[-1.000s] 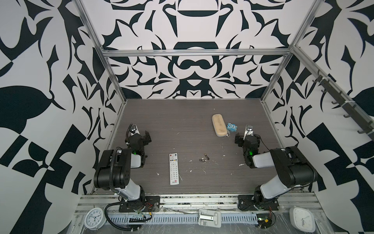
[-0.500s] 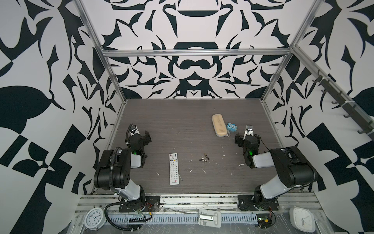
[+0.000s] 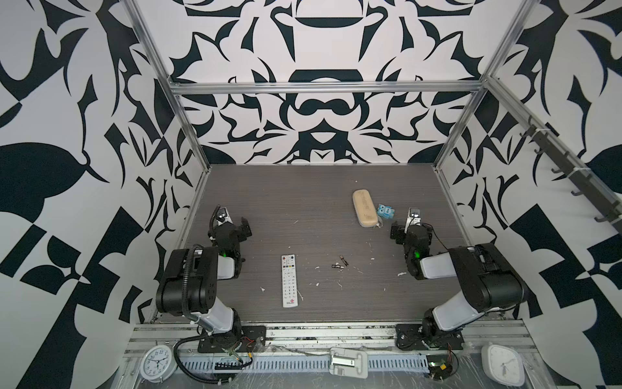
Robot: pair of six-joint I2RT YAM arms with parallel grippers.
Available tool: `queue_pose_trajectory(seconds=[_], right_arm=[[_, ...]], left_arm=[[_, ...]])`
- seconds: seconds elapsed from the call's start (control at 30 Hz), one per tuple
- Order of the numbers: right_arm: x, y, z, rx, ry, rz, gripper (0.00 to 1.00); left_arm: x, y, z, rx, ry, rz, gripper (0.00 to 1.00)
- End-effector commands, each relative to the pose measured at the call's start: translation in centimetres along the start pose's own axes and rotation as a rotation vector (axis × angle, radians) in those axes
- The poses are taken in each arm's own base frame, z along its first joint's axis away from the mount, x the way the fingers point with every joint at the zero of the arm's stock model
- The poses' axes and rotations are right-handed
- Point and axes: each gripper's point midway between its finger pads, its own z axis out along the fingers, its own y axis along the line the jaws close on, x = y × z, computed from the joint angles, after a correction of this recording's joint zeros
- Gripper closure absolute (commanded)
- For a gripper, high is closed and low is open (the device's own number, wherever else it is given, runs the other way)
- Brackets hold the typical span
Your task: Load the batteries into the remote control
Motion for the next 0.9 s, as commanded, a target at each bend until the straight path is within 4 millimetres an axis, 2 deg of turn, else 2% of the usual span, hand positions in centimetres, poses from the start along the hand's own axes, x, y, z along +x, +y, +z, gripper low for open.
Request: queue_pose_trajectory(seconds=[0.0,0.67,0.87], right_arm=[[-1.68,-0.16,-0.04,0.005,-0.05,0.025,0.0],[-1.72,-0.08,-0.09,-0.001,-0.049,0.032,0.0],[-2.09,0.46,-0.01,-0.029,-0.039,0.01,0.0]], left_arm=[[-1.35,-0.07,0.0,0.002,-0.038,-0.017,0.01],[-1.18,-0.09,-0.03,0.004,-0.02,-0.019,0.01],[-1.48,-0.67,0.05,0.035,-0.015,-0.003,0.01]])
